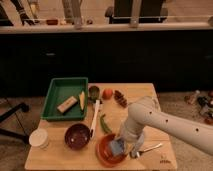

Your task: Place sponge in red bowl

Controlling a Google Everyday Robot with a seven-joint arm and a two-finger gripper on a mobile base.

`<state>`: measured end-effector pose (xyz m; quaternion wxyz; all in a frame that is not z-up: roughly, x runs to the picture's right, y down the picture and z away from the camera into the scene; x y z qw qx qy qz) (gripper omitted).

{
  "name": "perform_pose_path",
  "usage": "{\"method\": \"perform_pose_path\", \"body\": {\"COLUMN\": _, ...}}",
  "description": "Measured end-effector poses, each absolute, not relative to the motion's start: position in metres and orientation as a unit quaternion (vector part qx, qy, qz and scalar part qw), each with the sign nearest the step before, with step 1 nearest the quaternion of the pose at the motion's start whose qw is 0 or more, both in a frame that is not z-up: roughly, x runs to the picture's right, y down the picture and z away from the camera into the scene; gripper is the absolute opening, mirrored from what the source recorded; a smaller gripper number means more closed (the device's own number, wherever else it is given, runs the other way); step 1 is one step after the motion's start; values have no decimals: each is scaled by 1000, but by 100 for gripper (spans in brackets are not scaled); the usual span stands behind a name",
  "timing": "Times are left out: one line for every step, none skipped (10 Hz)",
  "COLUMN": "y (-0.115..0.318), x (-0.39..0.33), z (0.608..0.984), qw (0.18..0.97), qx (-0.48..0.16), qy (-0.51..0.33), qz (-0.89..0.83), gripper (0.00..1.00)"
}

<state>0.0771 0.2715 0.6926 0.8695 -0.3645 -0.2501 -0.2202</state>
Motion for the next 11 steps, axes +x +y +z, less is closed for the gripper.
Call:
{"method": "perform_pose_path", "body": {"y": 274, "x": 67, "z": 692, "qw": 857, "qx": -361, "qy": -262, "qz": -258, "gripper": 2}}
{"method": "perform_pose_path", "body": {"y": 277, "x": 64, "z": 692, "qw": 851, "qx": -360, "qy": -266, "qz": -273, "gripper": 2}}
{"method": "perform_pose_path", "body": {"y": 279, "x": 61, "z": 693, "qw": 844, "qx": -358, "qy": -273, "qz": -291, "gripper": 2}}
{"method": "perform_pose_path", "body": {"y": 280, "x": 60, "z": 693, "qw": 838, "qx": -355, "qy": -278, "qz": -308, "gripper": 2}}
{"method": "perform_pose_path", "body": {"y": 282, "x": 60, "z": 694, "qw": 834, "qx": -355, "qy": -280, "qz": -316, "gripper": 2}}
{"method": "perform_pose_path", "body": {"y": 282, "x": 60, "z": 695, "qw": 828, "qx": -353, "qy": -283, "qz": -331, "gripper": 2}}
{"method": "perform_pose_path", "body": {"y": 282, "x": 59, "z": 697, "qw": 824, "qx": -348, "qy": -285, "qz": -344, "gripper": 2}}
{"method": "perform_pose_path", "body": {"y": 282, "x": 59, "z": 698, "qw": 820, "qx": -344, "qy": -287, "qz": -356, "gripper": 2}}
{"method": "perform_pose_path", "body": {"y": 282, "x": 59, "z": 698, "qw": 820, "qx": -344, "qy": -286, "qz": -358, "gripper": 2}}
{"method": "perform_pose_path", "body": {"y": 279, "x": 54, "z": 697, "qw": 814, "qx": -337, "qy": -287, "qz": -376, "gripper": 2}}
{"method": "perform_pose_path", "body": {"y": 277, "x": 50, "z": 695, "qw": 812, "qx": -333, "qy": -292, "qz": -381, "gripper": 2}}
